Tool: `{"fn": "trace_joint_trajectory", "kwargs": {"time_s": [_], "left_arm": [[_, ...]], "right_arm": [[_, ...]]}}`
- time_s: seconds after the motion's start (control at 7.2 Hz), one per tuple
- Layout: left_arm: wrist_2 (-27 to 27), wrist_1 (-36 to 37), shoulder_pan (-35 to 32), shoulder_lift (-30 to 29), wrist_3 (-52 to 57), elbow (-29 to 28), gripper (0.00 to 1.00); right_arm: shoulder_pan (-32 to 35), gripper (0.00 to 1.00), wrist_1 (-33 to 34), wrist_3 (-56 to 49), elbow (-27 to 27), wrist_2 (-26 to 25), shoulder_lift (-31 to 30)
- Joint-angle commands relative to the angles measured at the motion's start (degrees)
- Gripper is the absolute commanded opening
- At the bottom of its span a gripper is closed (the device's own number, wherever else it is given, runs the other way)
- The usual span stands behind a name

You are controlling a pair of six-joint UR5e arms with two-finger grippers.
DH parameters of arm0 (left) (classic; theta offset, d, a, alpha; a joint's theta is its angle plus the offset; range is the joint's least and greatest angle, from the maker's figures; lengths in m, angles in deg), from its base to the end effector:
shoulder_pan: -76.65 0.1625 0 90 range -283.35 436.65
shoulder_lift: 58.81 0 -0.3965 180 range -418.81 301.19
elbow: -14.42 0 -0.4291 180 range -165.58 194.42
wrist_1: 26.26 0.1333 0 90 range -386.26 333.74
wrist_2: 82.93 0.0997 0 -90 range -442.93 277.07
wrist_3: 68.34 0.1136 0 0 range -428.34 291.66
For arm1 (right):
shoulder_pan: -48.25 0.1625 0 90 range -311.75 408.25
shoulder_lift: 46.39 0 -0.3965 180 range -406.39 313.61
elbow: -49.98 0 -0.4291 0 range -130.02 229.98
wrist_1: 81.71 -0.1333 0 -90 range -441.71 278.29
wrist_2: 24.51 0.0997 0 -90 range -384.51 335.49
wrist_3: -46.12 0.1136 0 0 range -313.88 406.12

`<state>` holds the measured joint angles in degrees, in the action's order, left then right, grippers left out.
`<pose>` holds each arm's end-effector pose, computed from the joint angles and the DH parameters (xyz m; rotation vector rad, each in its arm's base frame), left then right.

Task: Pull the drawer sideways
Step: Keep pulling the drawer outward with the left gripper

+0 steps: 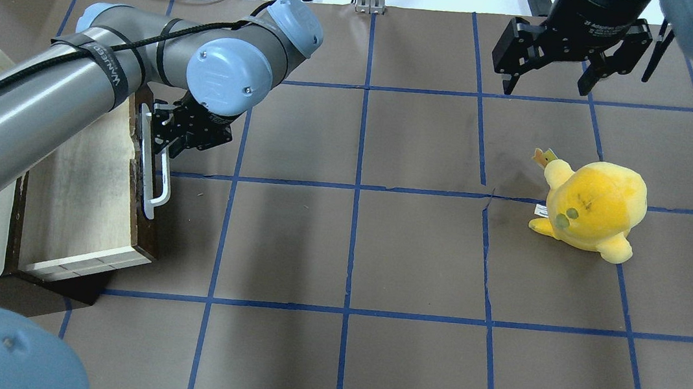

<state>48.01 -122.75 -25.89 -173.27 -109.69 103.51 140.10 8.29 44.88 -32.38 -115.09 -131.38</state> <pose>-0.1879 -0.5738 0.2278 -0.3456 2.2624 0.1595 0.1504 -0.5635 0.4683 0.0841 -3.1298 0.0720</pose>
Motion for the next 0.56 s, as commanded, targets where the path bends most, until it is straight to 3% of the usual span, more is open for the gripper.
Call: {"fn": "trace_joint_trajectory", "kwargs": {"time_s": [0.0,0.14,0.42], "left_arm": [[-0.2,0.1,-0.1,1.2,2.9,-1.2,1.00],[-1.1,-0.1,-0.5,2.9,4.0,-1.4,1.00],[-18.5,0.1,0.3,6.5,7.7,-5.8,1.00]], "right_arm": [[0.0,1.00,0.0,0.0,0.0,0.0,0.0],[0.0,1.00,0.0,0.0,0.0,0.0,0.0],[0.0,1.00,0.0,0.0,0.0,0.0,0.0]]}}
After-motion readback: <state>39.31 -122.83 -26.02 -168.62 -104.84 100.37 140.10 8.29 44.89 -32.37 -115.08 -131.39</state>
